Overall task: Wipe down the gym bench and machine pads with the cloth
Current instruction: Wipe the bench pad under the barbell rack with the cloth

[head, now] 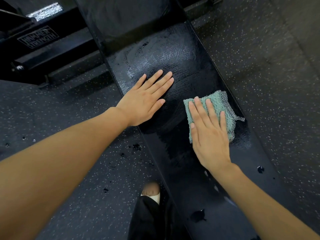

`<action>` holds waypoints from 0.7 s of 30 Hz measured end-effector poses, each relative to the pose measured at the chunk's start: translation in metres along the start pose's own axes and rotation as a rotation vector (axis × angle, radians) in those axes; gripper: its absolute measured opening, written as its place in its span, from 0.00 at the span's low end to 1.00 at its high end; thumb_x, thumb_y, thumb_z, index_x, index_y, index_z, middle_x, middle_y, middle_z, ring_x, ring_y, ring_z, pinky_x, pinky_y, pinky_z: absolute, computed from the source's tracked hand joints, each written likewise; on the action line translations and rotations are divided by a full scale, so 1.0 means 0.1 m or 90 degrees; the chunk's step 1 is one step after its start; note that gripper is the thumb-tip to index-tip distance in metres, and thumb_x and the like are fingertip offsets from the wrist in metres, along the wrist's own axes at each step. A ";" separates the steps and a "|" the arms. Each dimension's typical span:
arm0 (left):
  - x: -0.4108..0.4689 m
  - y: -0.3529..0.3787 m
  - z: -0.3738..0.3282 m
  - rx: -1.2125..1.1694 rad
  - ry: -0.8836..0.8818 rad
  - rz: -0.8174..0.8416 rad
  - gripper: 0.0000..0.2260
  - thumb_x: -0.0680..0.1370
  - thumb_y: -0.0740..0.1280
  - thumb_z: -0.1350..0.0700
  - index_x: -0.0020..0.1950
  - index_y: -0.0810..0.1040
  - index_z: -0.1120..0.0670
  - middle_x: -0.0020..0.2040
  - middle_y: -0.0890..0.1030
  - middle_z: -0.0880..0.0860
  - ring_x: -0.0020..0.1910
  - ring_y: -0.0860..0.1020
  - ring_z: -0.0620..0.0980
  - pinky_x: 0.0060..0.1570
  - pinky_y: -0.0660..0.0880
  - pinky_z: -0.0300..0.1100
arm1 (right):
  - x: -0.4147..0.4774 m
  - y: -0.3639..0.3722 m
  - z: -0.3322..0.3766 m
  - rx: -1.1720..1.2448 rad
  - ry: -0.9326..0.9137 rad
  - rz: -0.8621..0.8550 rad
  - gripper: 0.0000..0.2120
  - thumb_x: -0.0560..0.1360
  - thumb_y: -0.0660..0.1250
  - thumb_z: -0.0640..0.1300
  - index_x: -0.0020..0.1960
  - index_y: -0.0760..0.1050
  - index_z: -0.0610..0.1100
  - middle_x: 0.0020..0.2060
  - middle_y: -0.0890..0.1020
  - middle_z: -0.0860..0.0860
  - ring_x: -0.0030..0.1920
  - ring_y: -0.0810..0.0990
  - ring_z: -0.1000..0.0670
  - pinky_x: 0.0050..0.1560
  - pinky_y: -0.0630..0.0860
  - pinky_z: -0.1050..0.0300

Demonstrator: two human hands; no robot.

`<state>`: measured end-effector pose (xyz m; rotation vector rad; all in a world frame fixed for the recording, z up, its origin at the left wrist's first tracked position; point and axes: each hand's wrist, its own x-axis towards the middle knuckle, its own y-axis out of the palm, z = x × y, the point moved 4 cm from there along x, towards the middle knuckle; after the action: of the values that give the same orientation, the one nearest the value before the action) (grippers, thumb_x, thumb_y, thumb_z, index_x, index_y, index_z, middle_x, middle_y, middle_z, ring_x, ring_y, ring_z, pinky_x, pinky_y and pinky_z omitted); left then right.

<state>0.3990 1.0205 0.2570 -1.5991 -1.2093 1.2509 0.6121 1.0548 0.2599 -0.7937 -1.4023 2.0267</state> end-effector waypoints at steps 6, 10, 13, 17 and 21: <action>0.01 -0.01 0.01 0.004 0.008 0.003 0.28 0.82 0.40 0.44 0.82 0.45 0.51 0.81 0.44 0.46 0.80 0.41 0.48 0.75 0.36 0.46 | -0.17 0.15 0.53 0.009 0.000 -0.014 0.26 0.81 0.49 0.47 0.79 0.58 0.49 0.79 0.58 0.53 0.79 0.53 0.46 0.77 0.50 0.41; 0.02 -0.01 0.03 0.008 0.016 0.008 0.28 0.82 0.39 0.43 0.82 0.43 0.50 0.81 0.42 0.46 0.80 0.39 0.47 0.75 0.36 0.46 | -0.39 0.32 0.97 0.001 -0.083 0.027 0.26 0.82 0.48 0.49 0.80 0.56 0.50 0.79 0.57 0.54 0.79 0.53 0.48 0.77 0.48 0.43; 0.02 -0.01 0.02 0.014 0.017 0.005 0.29 0.82 0.39 0.43 0.82 0.44 0.50 0.81 0.43 0.46 0.80 0.40 0.47 0.76 0.37 0.47 | -0.41 0.34 0.95 -0.012 -0.132 0.050 0.26 0.82 0.50 0.49 0.80 0.56 0.50 0.79 0.57 0.55 0.79 0.54 0.49 0.76 0.50 0.44; 0.02 0.00 0.02 0.014 0.016 0.002 0.29 0.82 0.39 0.43 0.82 0.45 0.51 0.81 0.44 0.47 0.80 0.41 0.48 0.76 0.38 0.47 | -0.32 0.23 0.64 -0.025 -0.165 0.068 0.26 0.82 0.48 0.48 0.80 0.57 0.50 0.79 0.58 0.54 0.79 0.54 0.50 0.76 0.52 0.45; 0.02 0.00 0.01 0.015 0.014 0.003 0.29 0.81 0.39 0.43 0.82 0.45 0.51 0.81 0.43 0.47 0.80 0.41 0.49 0.76 0.38 0.48 | -0.16 0.11 0.23 -0.018 -0.085 0.038 0.26 0.82 0.47 0.48 0.80 0.55 0.50 0.79 0.57 0.55 0.79 0.52 0.50 0.77 0.51 0.45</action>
<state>0.3983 1.0224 0.2568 -1.5948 -1.1741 1.2427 0.6049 1.0252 0.2583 -0.7309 -1.5001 2.1447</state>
